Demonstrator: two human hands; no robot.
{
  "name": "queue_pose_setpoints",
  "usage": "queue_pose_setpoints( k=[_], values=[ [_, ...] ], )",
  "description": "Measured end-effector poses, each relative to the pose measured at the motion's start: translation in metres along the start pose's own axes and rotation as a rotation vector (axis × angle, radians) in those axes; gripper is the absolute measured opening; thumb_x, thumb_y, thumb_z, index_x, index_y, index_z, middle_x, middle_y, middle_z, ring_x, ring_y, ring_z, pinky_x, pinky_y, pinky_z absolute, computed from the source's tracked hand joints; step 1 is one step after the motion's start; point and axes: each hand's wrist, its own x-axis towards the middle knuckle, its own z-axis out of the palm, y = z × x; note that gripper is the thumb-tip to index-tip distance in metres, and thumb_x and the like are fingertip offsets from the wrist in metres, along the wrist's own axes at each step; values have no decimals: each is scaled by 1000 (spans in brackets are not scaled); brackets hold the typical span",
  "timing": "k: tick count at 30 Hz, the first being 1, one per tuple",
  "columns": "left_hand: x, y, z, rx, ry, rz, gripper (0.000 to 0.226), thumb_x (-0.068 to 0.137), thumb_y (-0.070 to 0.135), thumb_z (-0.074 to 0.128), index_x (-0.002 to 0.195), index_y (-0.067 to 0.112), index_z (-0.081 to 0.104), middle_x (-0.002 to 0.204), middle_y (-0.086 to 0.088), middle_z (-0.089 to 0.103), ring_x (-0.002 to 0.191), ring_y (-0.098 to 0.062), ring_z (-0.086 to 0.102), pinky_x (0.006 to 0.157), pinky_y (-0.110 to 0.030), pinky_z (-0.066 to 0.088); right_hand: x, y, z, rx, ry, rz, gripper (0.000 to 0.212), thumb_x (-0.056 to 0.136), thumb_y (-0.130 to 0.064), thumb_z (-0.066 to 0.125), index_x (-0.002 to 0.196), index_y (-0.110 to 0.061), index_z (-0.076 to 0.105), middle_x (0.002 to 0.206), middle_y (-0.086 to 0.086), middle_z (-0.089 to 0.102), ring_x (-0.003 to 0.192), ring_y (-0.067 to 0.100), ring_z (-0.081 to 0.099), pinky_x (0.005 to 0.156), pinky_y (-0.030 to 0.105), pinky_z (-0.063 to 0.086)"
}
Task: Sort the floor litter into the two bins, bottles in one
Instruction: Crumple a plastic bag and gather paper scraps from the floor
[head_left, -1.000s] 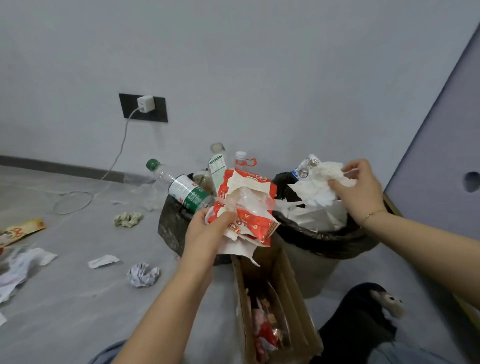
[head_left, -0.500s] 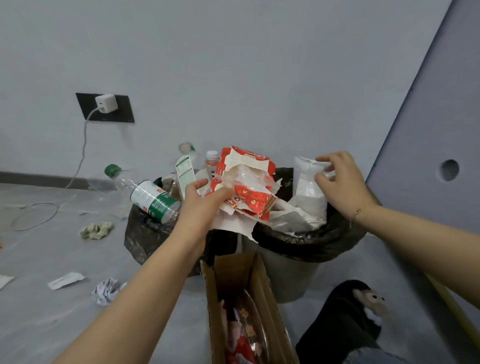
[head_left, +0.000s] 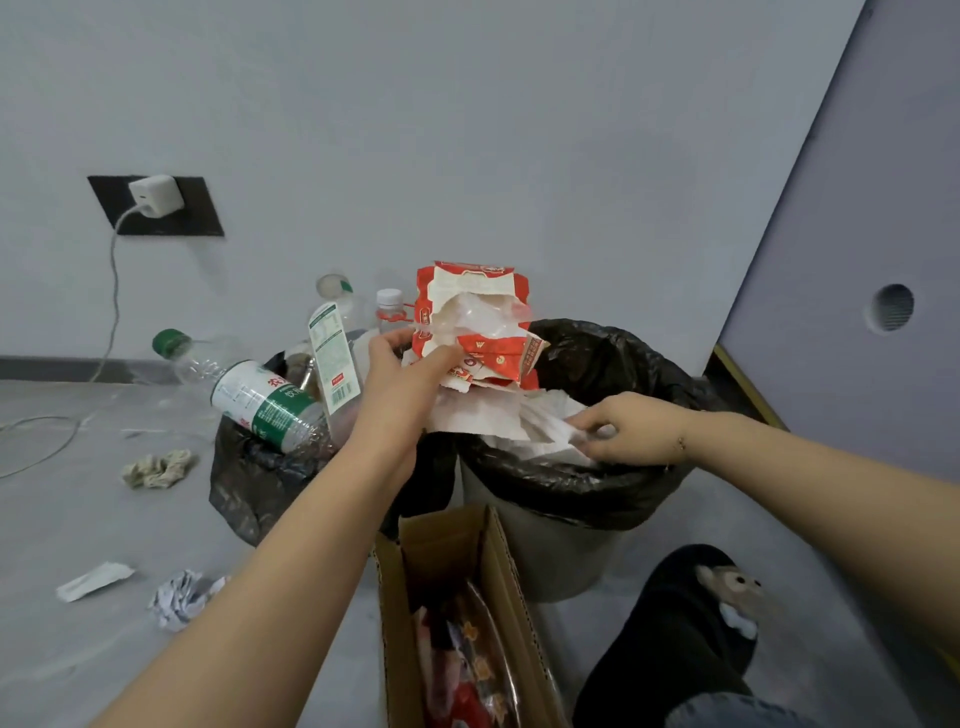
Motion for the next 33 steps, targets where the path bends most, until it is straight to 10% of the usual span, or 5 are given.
queue_pose_setpoints(
  k=[5, 14, 17, 27, 33],
  values=[
    [14, -17, 26, 376, -89, 101, 52, 82, 33, 72, 126, 22, 47, 119, 0, 63, 104, -16, 63, 94, -37, 52, 4, 6, 4, -71, -26, 96, 31, 90, -30, 49, 118, -25, 62, 104, 4, 68, 94, 23, 62, 86, 44, 52],
    [15, -34, 35, 1010, -161, 465, 34, 91, 42, 57, 110, 17, 71, 114, 0, 68, 100, -12, 58, 84, -23, 43, -3, 5, -27, -168, 636, 157, 26, 83, -19, 52, 103, -14, 68, 98, 4, 65, 94, 23, 56, 71, 29, 47],
    [18, -43, 30, 1142, -123, 498, 38, 94, 47, 50, 118, 23, 67, 139, 3, 51, 131, -17, 33, 105, -35, 27, 1, -23, -26, 8, 414, -73, 54, 85, -47, 61, 135, -28, 50, 136, -6, 51, 128, 12, 42, 109, 30, 33],
    [15, -58, 15, 776, -139, 346, 48, 96, 2, 32, 141, 14, 46, 153, 2, 34, 143, -14, 26, 119, -33, 20, 41, -27, 17, -19, -207, 57, 76, 93, -25, 53, 149, -44, 6, 157, 2, 16, 92, 6, 51, 62, 7, 46],
    [15, -60, 16, 721, -118, 323, 56, 92, -6, 33, 142, 17, 43, 153, 4, 34, 143, -12, 26, 118, -30, 22, 83, -16, 44, -290, -406, 178, 90, 94, -6, 47, 143, -52, -12, 160, 0, -9, 142, 35, 22, 106, 44, 39]
  ],
)
